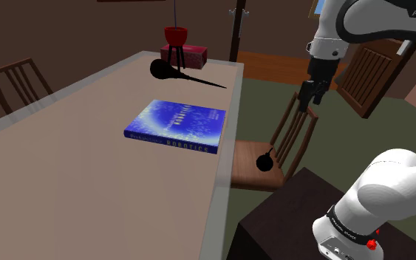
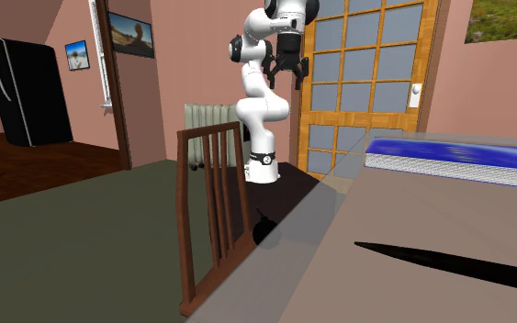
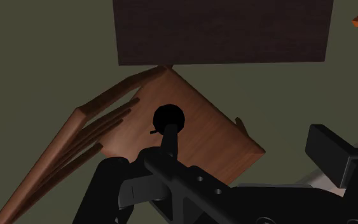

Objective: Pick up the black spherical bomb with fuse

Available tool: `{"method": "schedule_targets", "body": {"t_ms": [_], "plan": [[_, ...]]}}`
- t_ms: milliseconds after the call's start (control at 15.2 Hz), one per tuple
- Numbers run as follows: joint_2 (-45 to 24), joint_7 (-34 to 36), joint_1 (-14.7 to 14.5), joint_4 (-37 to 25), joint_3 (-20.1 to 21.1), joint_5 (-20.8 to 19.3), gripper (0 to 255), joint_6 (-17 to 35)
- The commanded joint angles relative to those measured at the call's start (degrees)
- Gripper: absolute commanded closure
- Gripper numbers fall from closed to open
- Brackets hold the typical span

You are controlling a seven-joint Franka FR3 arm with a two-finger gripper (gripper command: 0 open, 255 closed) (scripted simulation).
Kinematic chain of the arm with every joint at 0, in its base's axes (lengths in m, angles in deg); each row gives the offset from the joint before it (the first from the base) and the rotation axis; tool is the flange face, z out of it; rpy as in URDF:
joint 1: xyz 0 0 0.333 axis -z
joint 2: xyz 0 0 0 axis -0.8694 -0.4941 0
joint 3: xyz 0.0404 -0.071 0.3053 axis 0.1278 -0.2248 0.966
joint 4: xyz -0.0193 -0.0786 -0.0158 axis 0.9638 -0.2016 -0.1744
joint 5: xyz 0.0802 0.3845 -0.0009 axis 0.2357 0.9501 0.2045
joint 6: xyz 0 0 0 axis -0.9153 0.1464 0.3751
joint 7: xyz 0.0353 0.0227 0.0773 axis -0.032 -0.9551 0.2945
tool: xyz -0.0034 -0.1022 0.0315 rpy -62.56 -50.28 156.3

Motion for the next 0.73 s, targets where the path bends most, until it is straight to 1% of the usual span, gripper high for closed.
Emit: {"method": "schedule_targets", "body": {"t_ms": [0, 330, 660], "plan": [[0.0, 0.0, 0.0, 0.0, 0.0, 0.0, 0, 0.0], [-4.6, -4.3, 0.4, 5.2, -3.8, -1.8, 0, 9.1], [-11.6, -8.6, 0.6, 8.4, -7.6, -3.1, 0, 18.7]]}}
